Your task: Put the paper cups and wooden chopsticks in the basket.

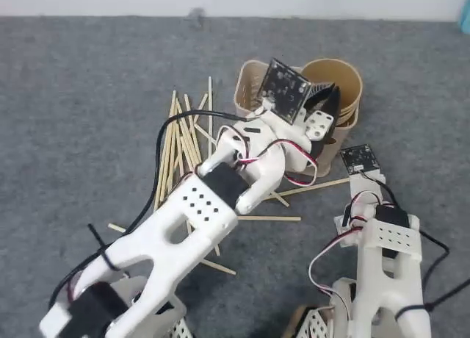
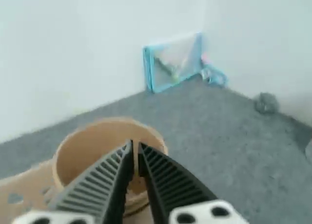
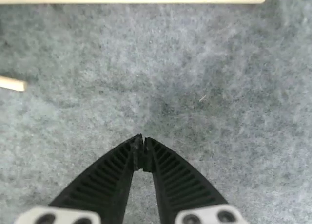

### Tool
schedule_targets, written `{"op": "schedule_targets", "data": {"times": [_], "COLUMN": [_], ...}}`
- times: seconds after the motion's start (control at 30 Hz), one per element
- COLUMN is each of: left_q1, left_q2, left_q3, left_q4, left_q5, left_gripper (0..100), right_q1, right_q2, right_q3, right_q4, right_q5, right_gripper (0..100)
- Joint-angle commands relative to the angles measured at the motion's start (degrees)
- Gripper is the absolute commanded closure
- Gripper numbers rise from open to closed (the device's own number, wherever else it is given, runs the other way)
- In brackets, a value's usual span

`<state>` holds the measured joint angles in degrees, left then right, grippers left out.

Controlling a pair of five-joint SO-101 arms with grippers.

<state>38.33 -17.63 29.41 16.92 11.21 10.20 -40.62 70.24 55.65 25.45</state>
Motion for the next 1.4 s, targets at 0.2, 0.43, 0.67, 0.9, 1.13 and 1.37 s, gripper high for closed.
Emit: {"op": "schedule_targets", "data": {"times": [0.2, 0.43, 0.67, 0.9, 1.13, 1.37], "left_q1": [0.6, 0.7, 0.6, 0.3, -1.6, -7.6], "left_q2": [8.4, 9.5, 8.8, -0.4, -15.7, -35.9], "left_q3": [-0.1, 0.5, -0.7, -9.4, -12.1, -11.8], "left_q4": [-1.5, 6.8, 10.4, 10.2, 13.4, 30.9], "left_q5": [-0.1, -0.3, -0.4, -0.4, -0.4, -0.4], "left_gripper": [99, 99, 99, 99, 99, 99], "right_q1": [-0.4, -0.5, -0.6, -0.6, -0.5, -0.7], "right_q2": [-1.7, -1.7, -1.7, -1.7, -1.7, -1.7], "right_q3": [-0.2, -0.2, -0.2, -0.2, -0.2, -0.2], "right_q4": [-0.7, -0.7, -0.7, -0.7, -0.7, -0.7], "right_q5": [0.6, 0.6, 0.6, 0.5, 0.5, 0.4], "right_gripper": [99.1, 99.1, 99.1, 99.1, 99.1, 99.1]}}
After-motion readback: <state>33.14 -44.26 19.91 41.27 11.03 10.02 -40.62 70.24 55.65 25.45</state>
